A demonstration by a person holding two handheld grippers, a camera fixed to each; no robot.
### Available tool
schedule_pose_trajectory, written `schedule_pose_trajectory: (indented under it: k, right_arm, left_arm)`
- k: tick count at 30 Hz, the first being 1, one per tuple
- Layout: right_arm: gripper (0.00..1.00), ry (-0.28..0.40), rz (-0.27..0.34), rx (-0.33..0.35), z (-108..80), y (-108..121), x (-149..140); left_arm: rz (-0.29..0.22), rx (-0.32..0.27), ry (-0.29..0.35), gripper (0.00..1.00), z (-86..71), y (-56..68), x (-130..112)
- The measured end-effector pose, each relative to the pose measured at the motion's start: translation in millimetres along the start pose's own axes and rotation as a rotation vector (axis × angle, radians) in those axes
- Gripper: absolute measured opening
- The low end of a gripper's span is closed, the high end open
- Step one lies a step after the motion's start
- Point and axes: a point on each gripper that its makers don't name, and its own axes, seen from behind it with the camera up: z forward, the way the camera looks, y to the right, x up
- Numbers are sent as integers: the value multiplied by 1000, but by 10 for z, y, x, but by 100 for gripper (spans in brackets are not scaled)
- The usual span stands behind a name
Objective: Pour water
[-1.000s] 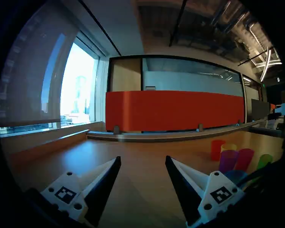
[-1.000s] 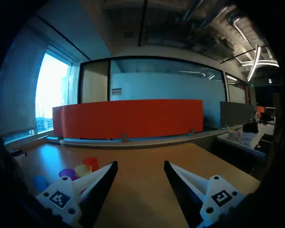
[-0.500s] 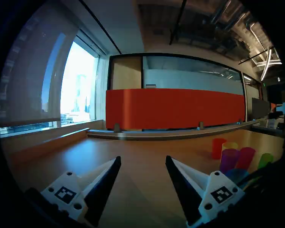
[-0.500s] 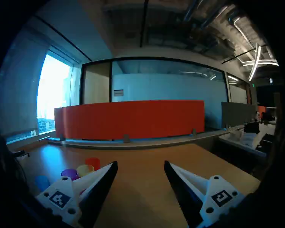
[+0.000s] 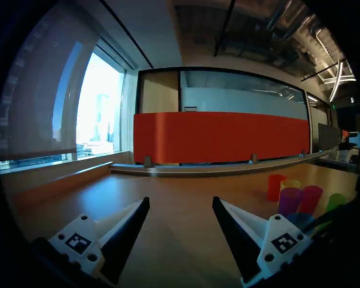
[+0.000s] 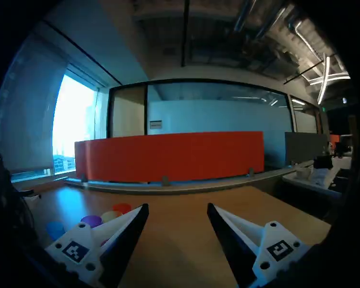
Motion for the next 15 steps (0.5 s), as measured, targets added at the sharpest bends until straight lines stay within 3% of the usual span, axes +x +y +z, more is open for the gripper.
schedule_pose_trajectory:
  k: [6, 15]
  right_arm:
    - [96, 10, 13, 36, 97, -84, -111]
    - [98, 30, -4, 7, 217, 9, -265]
  left_arm:
    - [0, 0, 0, 98, -1, 4, 0]
    - [0, 0, 0, 97, 2, 6, -3]
